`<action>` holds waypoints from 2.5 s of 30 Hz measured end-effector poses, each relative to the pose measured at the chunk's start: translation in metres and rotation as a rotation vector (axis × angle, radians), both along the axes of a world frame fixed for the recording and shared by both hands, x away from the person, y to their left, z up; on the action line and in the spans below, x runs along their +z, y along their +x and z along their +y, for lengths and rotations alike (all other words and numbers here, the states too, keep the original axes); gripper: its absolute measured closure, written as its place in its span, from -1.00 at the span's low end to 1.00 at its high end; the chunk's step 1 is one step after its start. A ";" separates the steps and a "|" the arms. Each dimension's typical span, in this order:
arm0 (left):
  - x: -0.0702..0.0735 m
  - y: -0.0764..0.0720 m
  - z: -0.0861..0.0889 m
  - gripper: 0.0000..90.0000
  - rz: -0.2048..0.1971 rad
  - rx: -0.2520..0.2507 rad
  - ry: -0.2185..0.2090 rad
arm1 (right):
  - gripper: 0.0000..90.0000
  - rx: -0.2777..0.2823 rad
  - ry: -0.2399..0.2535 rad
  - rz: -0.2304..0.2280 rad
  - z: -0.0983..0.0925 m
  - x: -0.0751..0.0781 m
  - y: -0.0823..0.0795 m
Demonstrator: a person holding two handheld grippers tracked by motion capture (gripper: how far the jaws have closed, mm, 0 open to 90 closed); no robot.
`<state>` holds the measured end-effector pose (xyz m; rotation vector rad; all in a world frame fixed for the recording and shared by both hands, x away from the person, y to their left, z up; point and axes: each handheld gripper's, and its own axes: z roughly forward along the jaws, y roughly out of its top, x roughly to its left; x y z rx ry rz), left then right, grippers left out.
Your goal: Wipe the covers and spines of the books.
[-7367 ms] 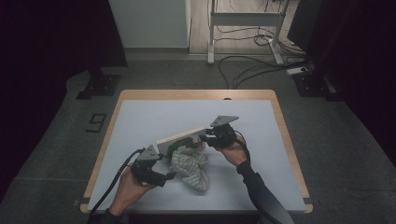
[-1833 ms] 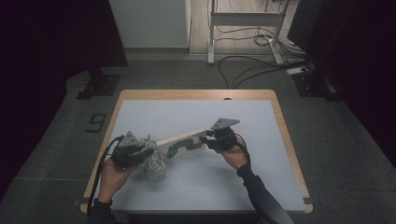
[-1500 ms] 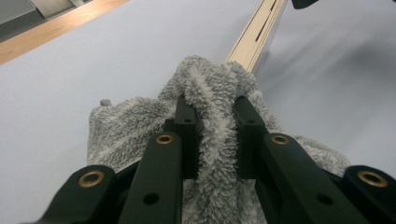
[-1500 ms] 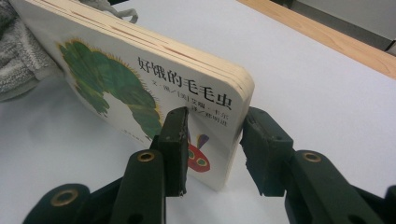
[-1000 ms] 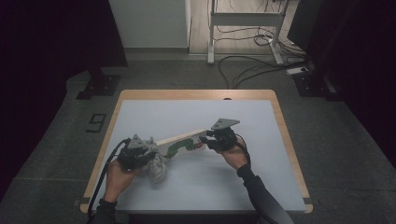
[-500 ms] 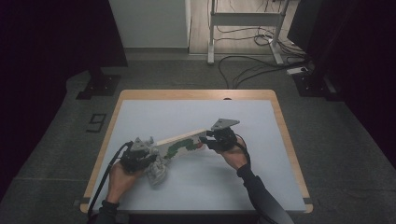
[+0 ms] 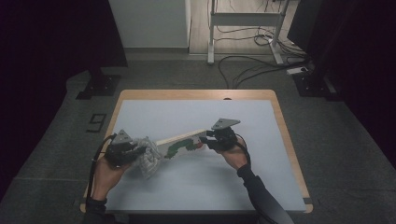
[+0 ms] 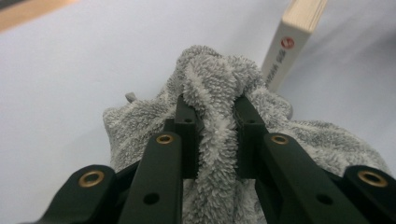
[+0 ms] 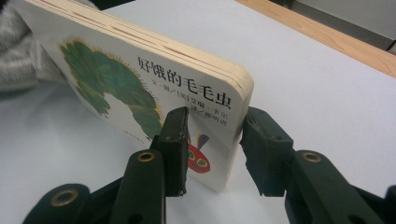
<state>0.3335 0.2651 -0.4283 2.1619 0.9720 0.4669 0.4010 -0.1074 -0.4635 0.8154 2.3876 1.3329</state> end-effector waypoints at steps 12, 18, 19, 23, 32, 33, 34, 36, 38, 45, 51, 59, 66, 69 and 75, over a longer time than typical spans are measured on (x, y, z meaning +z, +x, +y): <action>0.029 0.010 0.021 0.69 -0.038 0.058 0.008 | 0.34 0.001 0.007 0.002 -0.001 0.000 0.000; 0.031 0.023 0.030 0.68 -0.046 0.103 0.021 | 0.34 0.001 0.003 0.002 0.000 0.000 0.001; 0.031 0.027 0.031 0.68 -0.047 0.110 0.024 | 0.34 0.001 0.004 0.003 0.000 0.000 0.001; 0.028 0.038 0.033 0.68 -0.049 0.130 0.030 | 0.34 0.002 0.003 0.002 0.000 0.000 0.001; 0.012 0.060 0.033 0.67 -0.023 0.152 0.015 | 0.34 0.001 0.003 0.002 0.000 0.000 0.001; 0.009 0.062 0.032 0.67 -0.019 0.155 0.018 | 0.34 0.002 0.002 0.003 0.000 0.000 0.001; 0.007 0.063 0.032 0.67 -0.016 0.157 0.020 | 0.34 0.002 0.003 0.003 0.000 0.000 0.001; 0.001 0.068 0.031 0.66 -0.010 0.161 0.024 | 0.34 0.000 0.004 0.004 -0.001 0.000 0.000; -0.006 0.072 0.031 0.66 -0.002 0.167 0.026 | 0.34 0.003 0.007 0.007 -0.001 0.000 0.001; -0.028 0.080 0.030 0.63 0.029 0.185 0.036 | 0.34 0.004 0.010 0.008 -0.002 0.000 0.000; -0.037 0.082 0.033 0.47 0.050 0.194 0.022 | 0.34 0.005 0.009 0.011 -0.001 0.000 0.000; -0.023 0.074 0.039 -0.17 0.052 0.182 -0.013 | 0.32 0.004 0.011 0.012 -0.001 0.000 0.001; -0.003 0.058 0.040 -0.33 0.024 0.160 -0.035 | 0.32 0.005 0.010 0.015 -0.001 0.001 0.001; 0.005 0.044 0.034 -0.32 0.013 0.104 -0.035 | 0.32 0.005 0.009 0.017 -0.001 0.001 0.001; 0.007 0.023 0.016 -0.18 0.020 -0.014 -0.036 | 0.32 0.003 0.011 0.018 0.000 0.001 0.002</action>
